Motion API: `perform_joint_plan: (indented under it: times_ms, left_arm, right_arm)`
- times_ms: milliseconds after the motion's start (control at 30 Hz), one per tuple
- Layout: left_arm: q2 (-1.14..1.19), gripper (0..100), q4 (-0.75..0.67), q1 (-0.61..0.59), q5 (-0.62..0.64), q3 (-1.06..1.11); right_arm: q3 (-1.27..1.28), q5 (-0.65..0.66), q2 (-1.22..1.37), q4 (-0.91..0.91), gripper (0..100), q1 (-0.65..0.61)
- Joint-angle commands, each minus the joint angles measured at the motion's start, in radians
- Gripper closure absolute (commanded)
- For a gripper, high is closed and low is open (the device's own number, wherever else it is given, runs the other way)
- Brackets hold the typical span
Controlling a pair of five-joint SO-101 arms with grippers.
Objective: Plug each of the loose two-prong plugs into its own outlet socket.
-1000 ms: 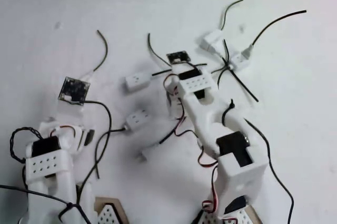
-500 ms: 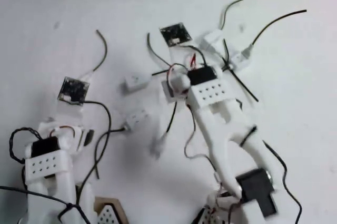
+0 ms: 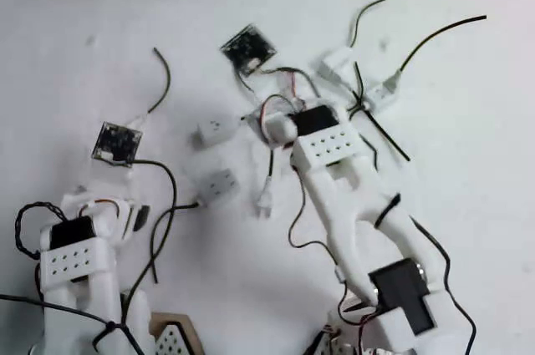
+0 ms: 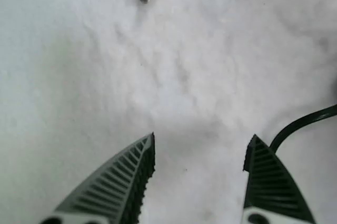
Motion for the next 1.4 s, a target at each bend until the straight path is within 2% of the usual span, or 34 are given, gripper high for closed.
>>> perform_joint_plan:
  times_ms: [0,333,600,933,1167,1367]
  left_arm:
    - [-0.019,72,-0.014,-0.004,-0.006,-0.005]
    - [-0.019,72,-0.014,-0.004,-0.008,-0.005]
    - [-0.019,72,-0.014,-0.004,-0.008,-0.003]
    - [-0.019,72,-0.014,-0.004,-0.008,-0.003]
    - [-0.019,72,-0.014,-0.004,-0.008,-0.003]
    - [-0.019,72,-0.014,-0.004,-0.008,-0.003]
  right_arm:
    - [-0.009,-0.006,-0.015,0.044,83.7,-0.028]
    - [0.008,-0.201,-0.108,0.398,86.5,-0.148]
    - [0.018,-0.293,0.111,0.357,86.5,-0.147]
    - [0.018,-0.284,0.329,0.268,86.6,-0.081]
    - [0.018,-0.282,0.367,0.272,86.8,-0.041]
    - [-0.054,-0.282,0.294,0.406,86.5,-0.068]
